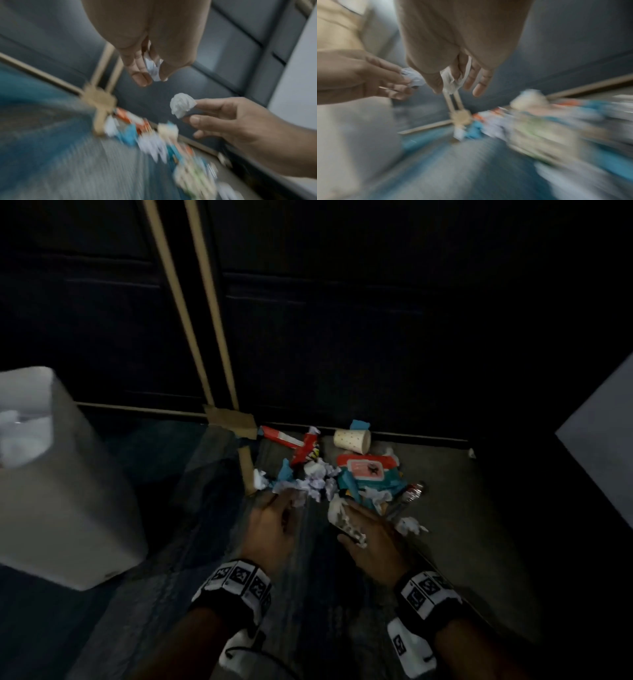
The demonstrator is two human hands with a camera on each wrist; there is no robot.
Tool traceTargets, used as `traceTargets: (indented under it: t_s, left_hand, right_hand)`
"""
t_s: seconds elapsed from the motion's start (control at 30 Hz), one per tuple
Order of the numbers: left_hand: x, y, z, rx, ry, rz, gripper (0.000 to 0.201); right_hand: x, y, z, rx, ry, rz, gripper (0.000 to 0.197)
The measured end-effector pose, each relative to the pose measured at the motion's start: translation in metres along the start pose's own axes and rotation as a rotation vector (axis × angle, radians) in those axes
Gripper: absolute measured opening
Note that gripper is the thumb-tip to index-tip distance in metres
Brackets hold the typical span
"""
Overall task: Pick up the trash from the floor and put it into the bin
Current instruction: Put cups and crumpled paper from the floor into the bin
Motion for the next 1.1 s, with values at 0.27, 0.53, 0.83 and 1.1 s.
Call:
traceTargets:
  t_s: [0.27, 0.53, 0.83, 1.1]
  left_hand:
    - [-0.161, 0.023, -0.004, -0.071, -0.388, 0.072, 0.061]
    - [-0.317, 0.032, -0.033, -0.114, -0.734, 0.274, 0.077]
    - [-0.366, 0.121, -0.043, -0.558, -0.507, 0.457, 0.079]
    - [-0.359, 0.121, -0.038, -0.47, -0.403, 0.578, 0.04]
  right_hand:
    - [0.028, 0.173, 0.077, -0.37, -0.016, 0.151, 0.069]
    - [0.055, 0.331, 0.115, -0.687, -0.033, 0.247, 0.07]
    - [0.105, 0.415, 0.132, -0.83, -0.014, 0.15, 0.049]
    - [0.101, 0.375, 0.126, -0.693, -0.001, 0.223, 0.041]
Point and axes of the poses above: each hand's wrist, its own z-axis towards the middle knuckle, its own x-axis out of the palm, y = z × x, the point moved 10 cm from there along z, towards the middle knuckle, and after that the axes turned 1 degree about -x, right-handed, at the moved point
